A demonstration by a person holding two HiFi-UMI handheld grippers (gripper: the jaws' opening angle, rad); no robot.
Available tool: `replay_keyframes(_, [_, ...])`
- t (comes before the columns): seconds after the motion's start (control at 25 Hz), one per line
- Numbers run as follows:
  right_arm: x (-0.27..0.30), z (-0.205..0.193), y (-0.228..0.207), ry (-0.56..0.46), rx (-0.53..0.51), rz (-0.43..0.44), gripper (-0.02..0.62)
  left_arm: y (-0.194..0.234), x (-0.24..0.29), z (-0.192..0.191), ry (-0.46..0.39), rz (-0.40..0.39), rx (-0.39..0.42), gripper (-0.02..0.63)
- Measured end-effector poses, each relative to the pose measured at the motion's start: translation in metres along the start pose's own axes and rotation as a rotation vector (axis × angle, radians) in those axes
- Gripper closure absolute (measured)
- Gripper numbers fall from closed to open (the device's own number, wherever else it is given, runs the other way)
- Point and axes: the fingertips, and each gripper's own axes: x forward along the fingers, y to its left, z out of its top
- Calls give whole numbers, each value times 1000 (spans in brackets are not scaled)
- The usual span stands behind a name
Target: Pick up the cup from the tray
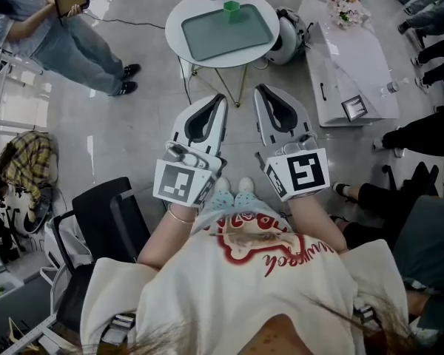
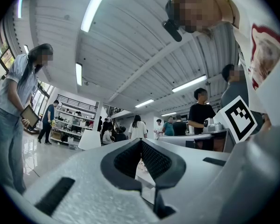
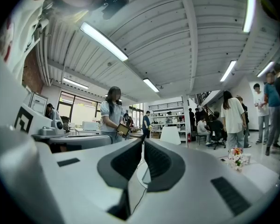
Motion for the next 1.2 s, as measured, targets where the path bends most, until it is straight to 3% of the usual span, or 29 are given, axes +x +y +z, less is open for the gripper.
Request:
replay_keyframes(0.64, [5,-3,-45,-2,8,28,563,-6,30,-8,8,70,-16,594])
replay_keyframes(0.92, [43,-10,-58,-1,0,23,563,26,59,-16,0,61,-20,594])
replay_keyframes(1.2, [125,-7,-89,-12,0,-9,563,95,116,-20,-6,40,-18,593])
